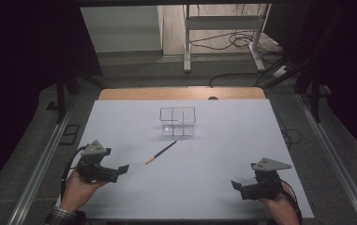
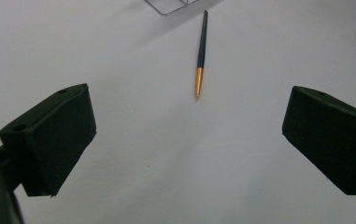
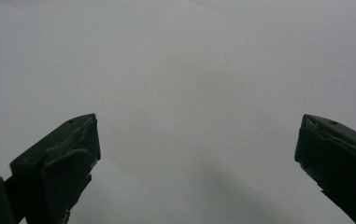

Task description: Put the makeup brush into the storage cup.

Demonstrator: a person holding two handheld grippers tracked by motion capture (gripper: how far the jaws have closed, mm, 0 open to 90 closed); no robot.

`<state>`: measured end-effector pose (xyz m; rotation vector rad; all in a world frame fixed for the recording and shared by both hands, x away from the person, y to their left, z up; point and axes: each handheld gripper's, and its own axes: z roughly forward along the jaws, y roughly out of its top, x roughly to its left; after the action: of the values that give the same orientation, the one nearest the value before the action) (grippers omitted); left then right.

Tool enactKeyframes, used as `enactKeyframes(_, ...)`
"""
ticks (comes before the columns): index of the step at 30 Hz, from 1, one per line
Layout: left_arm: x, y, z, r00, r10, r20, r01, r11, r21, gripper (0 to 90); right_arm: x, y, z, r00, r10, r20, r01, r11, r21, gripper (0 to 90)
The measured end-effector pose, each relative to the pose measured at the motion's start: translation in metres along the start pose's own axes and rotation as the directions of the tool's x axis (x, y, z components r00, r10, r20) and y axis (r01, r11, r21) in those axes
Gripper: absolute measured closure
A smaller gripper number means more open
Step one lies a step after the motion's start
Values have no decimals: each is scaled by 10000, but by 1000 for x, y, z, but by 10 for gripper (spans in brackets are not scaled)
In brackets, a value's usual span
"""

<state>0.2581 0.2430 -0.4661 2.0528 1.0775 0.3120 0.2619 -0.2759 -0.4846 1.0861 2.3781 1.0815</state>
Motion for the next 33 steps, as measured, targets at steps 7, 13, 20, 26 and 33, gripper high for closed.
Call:
enactKeyframes(7,2,6,4,9999,79,82,-80,9999,130,48,0,0,0,10000,-42,19,42,10000,29,4)
enactKeyframes(13,4,14,11,9997,194,122,-199,9987,464,46,1,0,1,10000,-46,-20,46,10000,50,4)
enactKeyframes(20,3,22,16,9988,457,149,-466,9971,606,57,1,0,1,10000,36,-72,-35,9999,132,8)
enactKeyframes(26,4,29,22,9983,540,231,-557,9950,831,67,1,0,1,10000,-40,-36,41,9999,91,7)
enactKeyframes(33,7,36,32,9977,524,426,-570,9919,1136,60,1,0,1,10000,-18,-47,18,9999,134,7)
